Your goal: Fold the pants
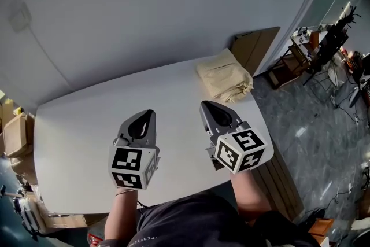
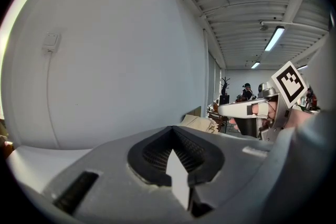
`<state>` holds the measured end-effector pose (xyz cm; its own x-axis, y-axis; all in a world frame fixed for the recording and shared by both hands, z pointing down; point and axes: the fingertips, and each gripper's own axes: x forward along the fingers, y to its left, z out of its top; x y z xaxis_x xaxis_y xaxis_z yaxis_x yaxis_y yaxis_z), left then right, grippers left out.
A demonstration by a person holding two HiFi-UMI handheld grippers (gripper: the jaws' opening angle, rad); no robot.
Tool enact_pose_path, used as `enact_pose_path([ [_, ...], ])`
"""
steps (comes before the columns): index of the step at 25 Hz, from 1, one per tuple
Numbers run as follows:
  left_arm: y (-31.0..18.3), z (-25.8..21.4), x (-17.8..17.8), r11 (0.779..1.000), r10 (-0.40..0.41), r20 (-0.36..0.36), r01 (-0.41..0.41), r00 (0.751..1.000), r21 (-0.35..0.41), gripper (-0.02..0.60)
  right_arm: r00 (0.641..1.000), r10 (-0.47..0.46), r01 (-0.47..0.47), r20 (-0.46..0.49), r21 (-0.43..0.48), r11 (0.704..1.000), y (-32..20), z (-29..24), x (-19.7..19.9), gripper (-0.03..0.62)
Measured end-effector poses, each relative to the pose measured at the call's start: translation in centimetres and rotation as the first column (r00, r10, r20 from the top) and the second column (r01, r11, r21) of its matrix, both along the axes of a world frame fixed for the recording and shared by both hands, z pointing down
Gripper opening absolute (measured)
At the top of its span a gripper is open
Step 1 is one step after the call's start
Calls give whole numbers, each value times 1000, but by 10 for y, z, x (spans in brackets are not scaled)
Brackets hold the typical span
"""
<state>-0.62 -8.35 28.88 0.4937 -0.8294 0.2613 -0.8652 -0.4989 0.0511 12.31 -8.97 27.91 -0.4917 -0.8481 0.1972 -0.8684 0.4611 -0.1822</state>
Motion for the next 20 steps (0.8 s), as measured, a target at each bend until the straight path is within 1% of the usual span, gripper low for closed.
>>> enact_pose_path([
  [3, -1, 2, -4, 1000, 2, -13, -2, 1000, -6, -8, 1000, -7, 7, -1, -6, 1000, -1, 3, -5, 0],
  [8, -4, 5, -15, 1000, -14, -15, 14, 1000, -15, -8, 1000, -15, 15, -8, -12, 1000, -3, 5, -13, 0],
  [20, -3, 7, -26, 999, -45, -22, 45, 999, -21, -8, 998, -58, 58, -10, -22, 998, -3, 8, -26, 0],
])
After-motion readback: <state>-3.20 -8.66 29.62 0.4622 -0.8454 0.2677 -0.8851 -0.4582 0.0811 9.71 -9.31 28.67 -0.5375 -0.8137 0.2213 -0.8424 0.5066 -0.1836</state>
